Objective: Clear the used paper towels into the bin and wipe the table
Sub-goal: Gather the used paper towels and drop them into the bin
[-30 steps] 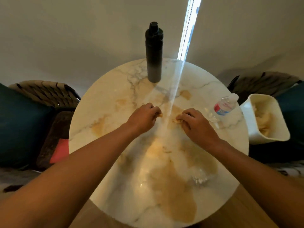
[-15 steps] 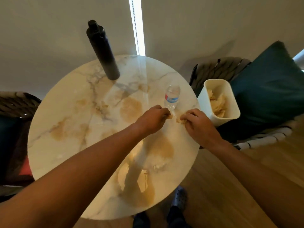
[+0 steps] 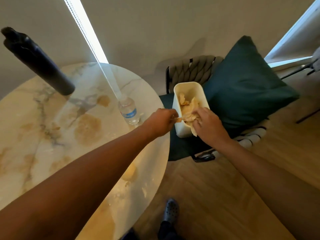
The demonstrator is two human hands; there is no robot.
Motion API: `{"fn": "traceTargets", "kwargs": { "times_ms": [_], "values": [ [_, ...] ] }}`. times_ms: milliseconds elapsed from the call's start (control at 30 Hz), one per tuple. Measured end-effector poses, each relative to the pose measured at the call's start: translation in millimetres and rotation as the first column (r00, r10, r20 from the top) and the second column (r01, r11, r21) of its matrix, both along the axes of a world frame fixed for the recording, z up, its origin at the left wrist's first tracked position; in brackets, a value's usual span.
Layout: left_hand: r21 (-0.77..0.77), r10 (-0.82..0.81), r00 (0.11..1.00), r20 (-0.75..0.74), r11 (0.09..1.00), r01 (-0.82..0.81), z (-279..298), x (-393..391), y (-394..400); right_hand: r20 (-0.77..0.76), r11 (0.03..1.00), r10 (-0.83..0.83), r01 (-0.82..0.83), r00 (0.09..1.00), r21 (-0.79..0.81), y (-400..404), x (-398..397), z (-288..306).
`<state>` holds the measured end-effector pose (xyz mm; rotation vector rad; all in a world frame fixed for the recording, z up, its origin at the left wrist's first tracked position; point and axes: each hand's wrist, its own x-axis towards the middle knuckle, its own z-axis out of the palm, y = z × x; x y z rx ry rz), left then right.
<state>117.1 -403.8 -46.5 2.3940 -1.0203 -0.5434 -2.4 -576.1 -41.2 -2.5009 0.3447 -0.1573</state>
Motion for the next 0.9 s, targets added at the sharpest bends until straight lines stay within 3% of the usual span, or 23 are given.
{"fn": "traceTargets", "kwargs": {
  "times_ms": [533,900],
  "values": [
    [-0.017,0.164,0.986,0.004,0.986,-0.164,-40.2,64.0,-117.8,-0.096,0.998,-0.034,0.039,0.995,0.049,-75.8,50.5,-60.6],
    [-0.005,0.154,0.987,0.036,0.988,-0.154,-52.3,47.4,-109.2,-0.14,0.999,0.017,-0.013,0.99,0.029,-73.9,47.5,-69.4]
  ]
}}
